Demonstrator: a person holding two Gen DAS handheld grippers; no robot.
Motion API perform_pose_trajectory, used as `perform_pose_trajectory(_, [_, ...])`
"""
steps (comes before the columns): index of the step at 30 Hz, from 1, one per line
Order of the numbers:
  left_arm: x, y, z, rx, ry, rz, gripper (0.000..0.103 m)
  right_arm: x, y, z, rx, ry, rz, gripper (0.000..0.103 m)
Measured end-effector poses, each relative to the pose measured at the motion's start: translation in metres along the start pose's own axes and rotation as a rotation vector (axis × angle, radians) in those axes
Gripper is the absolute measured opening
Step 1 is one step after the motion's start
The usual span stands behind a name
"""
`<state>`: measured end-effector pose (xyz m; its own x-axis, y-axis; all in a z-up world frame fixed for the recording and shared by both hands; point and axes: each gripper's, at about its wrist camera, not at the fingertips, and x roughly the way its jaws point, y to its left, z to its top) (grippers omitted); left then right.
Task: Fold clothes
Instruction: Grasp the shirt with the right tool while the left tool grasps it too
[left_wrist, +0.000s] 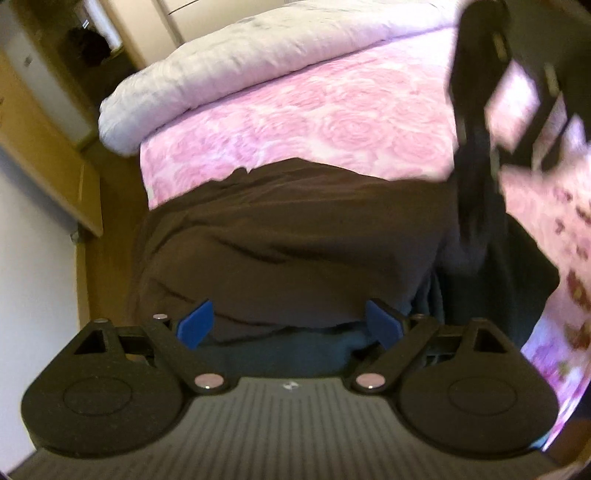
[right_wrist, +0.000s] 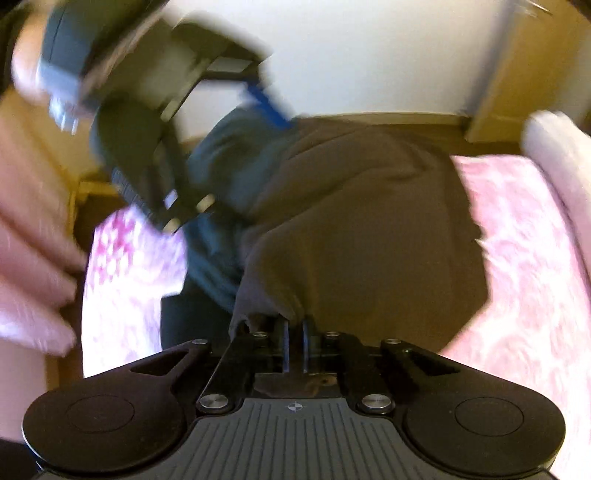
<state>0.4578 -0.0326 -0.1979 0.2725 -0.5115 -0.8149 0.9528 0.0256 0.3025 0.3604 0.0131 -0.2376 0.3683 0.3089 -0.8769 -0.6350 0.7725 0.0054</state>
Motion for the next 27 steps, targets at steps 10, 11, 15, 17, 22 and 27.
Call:
perform_pose_trajectory(10, [0.046,-0.017,0.04,0.198,0.002,0.048,0.033,-0.099,-0.057,-0.012,0.186,-0.133,-0.125,0.004])
perform_pose_trajectory(11, [0.048,-0.018,0.044,0.195,0.003,0.059,0.025,-0.102,-0.056,-0.012,0.18,-0.135,-0.136,0.004])
perform_pose_trajectory(15, [0.027,-0.01,0.067,0.115,-0.066,0.105,0.006,-0.117,-0.049,-0.023,0.145,-0.145,-0.195,0.004])
perform_pose_trajectory(17, [0.008,-0.013,0.083,0.108,-0.112,0.107,0.004,-0.133,-0.05,-0.035,0.153,-0.164,-0.234,0.003])
perform_pose_trajectory(22, [-0.042,-0.06,0.142,0.12,-0.209,0.041,0.003,-0.2,-0.057,-0.084,0.214,-0.218,-0.371,0.003])
perform_pose_trajectory(27, [-0.081,-0.153,0.212,0.124,-0.287,-0.072,0.003,-0.287,-0.06,-0.171,0.323,-0.236,-0.513,0.003])
